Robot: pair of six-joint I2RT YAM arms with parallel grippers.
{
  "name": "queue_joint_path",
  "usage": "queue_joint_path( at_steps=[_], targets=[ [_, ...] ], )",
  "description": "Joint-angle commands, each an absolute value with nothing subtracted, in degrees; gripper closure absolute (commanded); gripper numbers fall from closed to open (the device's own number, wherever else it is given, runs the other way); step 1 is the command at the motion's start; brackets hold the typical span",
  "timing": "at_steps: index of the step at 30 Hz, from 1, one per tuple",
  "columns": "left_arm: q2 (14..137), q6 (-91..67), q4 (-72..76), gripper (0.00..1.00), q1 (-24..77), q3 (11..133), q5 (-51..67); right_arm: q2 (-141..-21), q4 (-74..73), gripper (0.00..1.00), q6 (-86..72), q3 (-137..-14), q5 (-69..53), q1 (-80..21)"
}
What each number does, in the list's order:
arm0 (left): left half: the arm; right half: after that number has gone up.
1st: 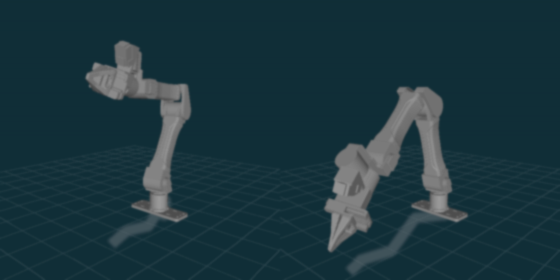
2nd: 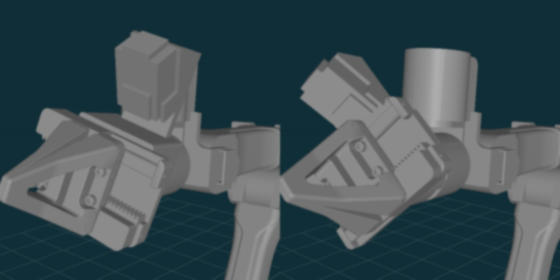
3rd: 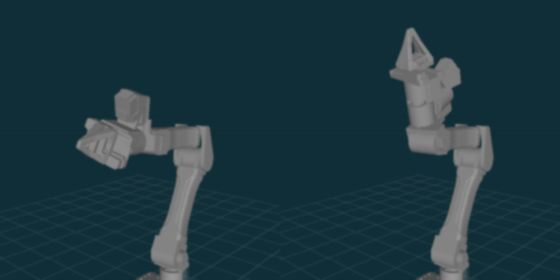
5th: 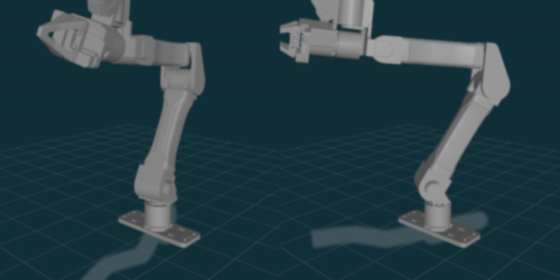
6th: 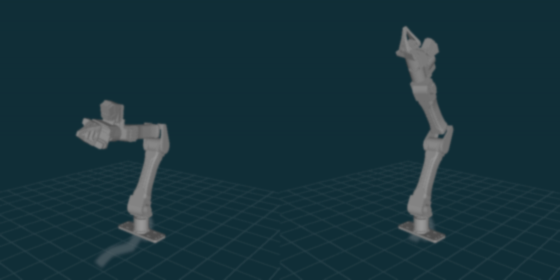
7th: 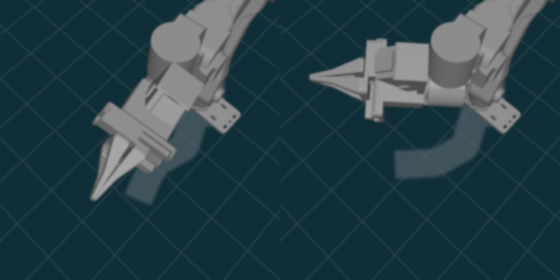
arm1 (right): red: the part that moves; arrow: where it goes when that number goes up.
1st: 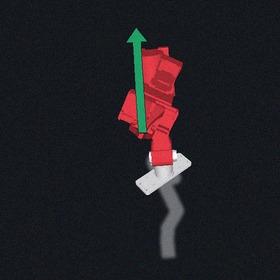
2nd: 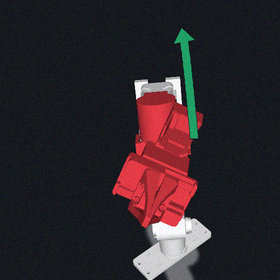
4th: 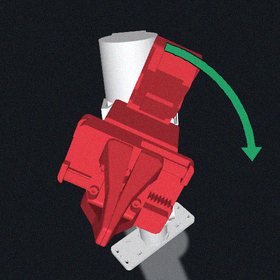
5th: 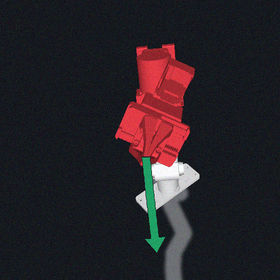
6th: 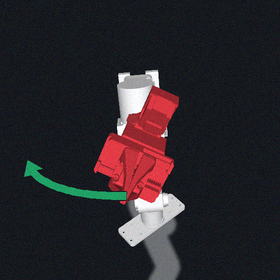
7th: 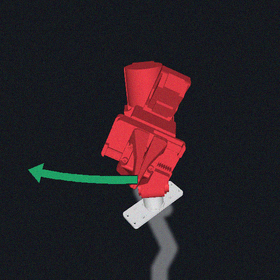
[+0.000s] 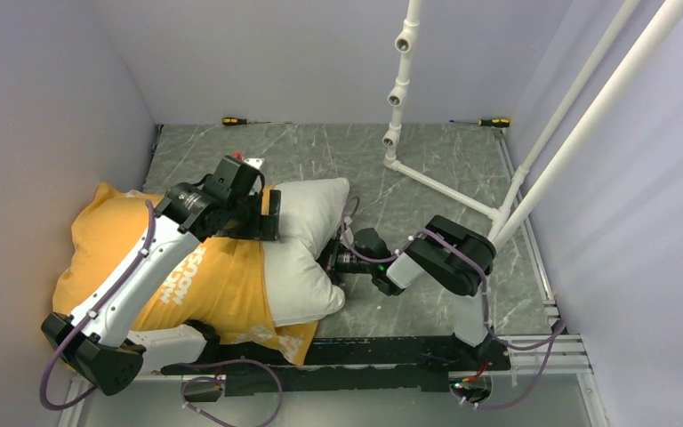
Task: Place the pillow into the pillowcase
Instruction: Stuff the pillow into the pillowcase.
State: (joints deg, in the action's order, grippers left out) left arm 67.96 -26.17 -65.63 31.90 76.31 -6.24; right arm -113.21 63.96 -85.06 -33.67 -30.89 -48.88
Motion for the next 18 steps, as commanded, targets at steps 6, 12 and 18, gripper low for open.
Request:
queue_joint_path(
  at_steps=[6, 12, 18],
  targets=[
    [66.3, -24.7, -60.1, 0.08, 31.5, 82.5, -1.1, -84.2, 19.9, 1.00, -59.0, -49.3, -21.6, -45.8],
    [65.5, -24.1, -51.4, 0.06, 31.6, 86.7, 9.0, -78.7, 6.3, 1.00, -52.1, -68.0, -27.1, -42.3],
    [68.7, -30.1, -36.0, 0.07, 31.6, 89.2, 22.7, -82.6, -9.6, 1.00, -46.5, -92.6, -29.8, -42.2]
  ],
)
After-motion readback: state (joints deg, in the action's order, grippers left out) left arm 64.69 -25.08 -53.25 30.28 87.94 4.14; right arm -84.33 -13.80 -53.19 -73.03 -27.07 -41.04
